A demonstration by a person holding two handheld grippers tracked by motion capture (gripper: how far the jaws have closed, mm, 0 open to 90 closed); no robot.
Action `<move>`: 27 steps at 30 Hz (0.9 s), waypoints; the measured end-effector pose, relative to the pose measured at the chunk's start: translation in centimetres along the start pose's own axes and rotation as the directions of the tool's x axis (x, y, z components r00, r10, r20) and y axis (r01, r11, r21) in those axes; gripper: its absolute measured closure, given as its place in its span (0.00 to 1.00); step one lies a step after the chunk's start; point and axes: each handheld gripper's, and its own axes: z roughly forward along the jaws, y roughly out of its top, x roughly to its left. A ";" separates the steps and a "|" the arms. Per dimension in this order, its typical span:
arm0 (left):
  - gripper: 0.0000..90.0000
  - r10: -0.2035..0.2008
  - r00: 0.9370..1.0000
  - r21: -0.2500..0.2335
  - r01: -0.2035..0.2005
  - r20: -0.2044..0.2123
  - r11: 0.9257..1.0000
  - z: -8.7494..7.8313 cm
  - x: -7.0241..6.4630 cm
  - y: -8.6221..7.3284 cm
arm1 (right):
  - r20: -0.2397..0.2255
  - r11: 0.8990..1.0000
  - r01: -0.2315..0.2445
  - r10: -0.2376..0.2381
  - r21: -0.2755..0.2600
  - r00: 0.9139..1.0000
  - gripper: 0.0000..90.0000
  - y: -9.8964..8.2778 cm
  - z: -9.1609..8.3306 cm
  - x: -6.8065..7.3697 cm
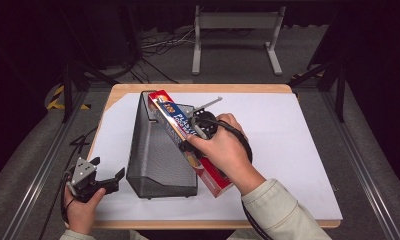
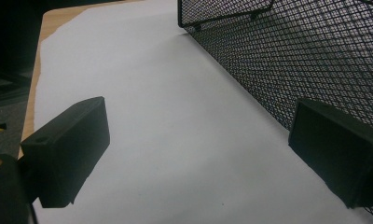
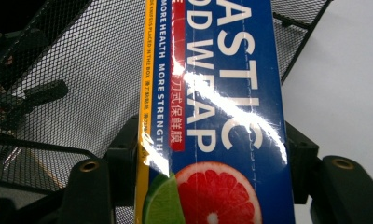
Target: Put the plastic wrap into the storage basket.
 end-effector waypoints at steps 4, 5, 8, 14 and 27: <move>0.07 0.000 1.000 -0.001 0.000 0.001 1.000 0.0 0.0 0.0 | -0.008 1.000 -0.007 0.007 0.012 1.000 0.44 0.1 0.7 0.3; 0.07 -0.001 1.000 -0.002 0.001 -0.001 1.000 0.0 0.0 0.0 | -0.010 1.000 -0.010 0.010 0.019 1.000 0.44 0.1 1.0 0.5; 0.07 -0.001 1.000 -0.002 0.001 -0.001 1.000 0.0 0.0 0.0 | -0.018 0.999 -0.009 0.010 0.032 1.000 0.44 0.2 1.7 0.7; 0.07 0.000 1.000 -0.001 0.000 0.002 1.000 0.0 0.0 0.0 | -0.024 0.998 -0.026 0.027 0.058 0.999 0.44 0.2 2.8 0.8; 0.07 -0.001 1.000 0.000 0.001 0.003 1.000 0.0 0.0 0.0 | 0.025 0.990 -0.049 0.047 0.128 0.999 0.43 0.8 5.0 1.1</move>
